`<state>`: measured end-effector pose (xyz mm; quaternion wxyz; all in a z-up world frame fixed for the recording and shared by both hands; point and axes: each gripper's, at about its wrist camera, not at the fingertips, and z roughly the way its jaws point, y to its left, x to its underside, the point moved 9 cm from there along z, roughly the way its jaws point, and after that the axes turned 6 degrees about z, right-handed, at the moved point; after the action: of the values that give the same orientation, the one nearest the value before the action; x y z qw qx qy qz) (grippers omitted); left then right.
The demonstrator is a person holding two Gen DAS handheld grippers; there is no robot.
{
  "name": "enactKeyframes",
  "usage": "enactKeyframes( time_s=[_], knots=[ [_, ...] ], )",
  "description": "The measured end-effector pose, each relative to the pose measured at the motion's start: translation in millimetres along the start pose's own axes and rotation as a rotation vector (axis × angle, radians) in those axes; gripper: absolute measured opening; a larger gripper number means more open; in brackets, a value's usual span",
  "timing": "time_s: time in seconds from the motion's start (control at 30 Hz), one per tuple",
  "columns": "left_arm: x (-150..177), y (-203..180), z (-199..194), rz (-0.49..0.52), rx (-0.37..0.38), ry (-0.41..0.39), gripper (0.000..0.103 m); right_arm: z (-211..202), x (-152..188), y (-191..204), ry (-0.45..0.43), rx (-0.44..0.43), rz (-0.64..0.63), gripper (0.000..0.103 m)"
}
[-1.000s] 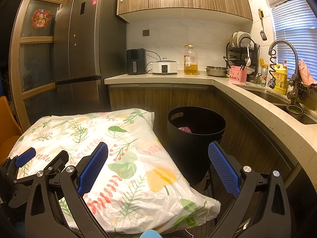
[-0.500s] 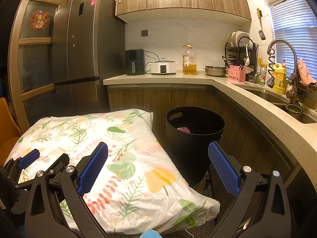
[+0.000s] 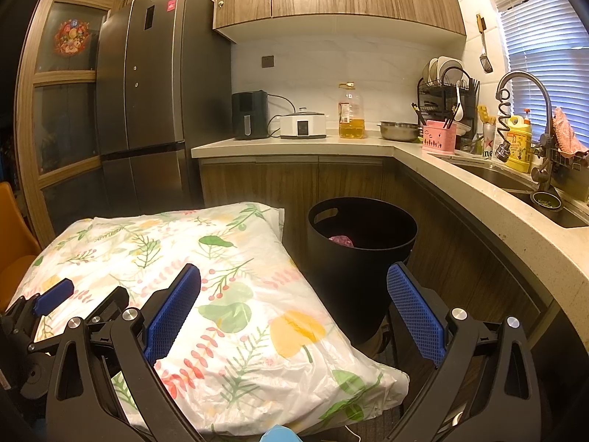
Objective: Collect trash
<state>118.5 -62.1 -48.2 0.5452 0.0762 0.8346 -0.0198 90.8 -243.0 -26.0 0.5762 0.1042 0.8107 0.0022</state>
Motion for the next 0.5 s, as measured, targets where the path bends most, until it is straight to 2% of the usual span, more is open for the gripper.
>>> enactKeyframes(
  time_s=[0.23, 0.5],
  knots=[
    [2.6, 2.4, 2.0, 0.001, -0.004, 0.005, 0.086, 0.1, 0.3, 0.6, 0.001, 0.0, 0.002, 0.097],
    [2.1, 4.1, 2.7, -0.004, -0.014, 0.005, 0.096, 0.7, 1.0, 0.8, 0.002, 0.0, 0.005, 0.097]
  ],
)
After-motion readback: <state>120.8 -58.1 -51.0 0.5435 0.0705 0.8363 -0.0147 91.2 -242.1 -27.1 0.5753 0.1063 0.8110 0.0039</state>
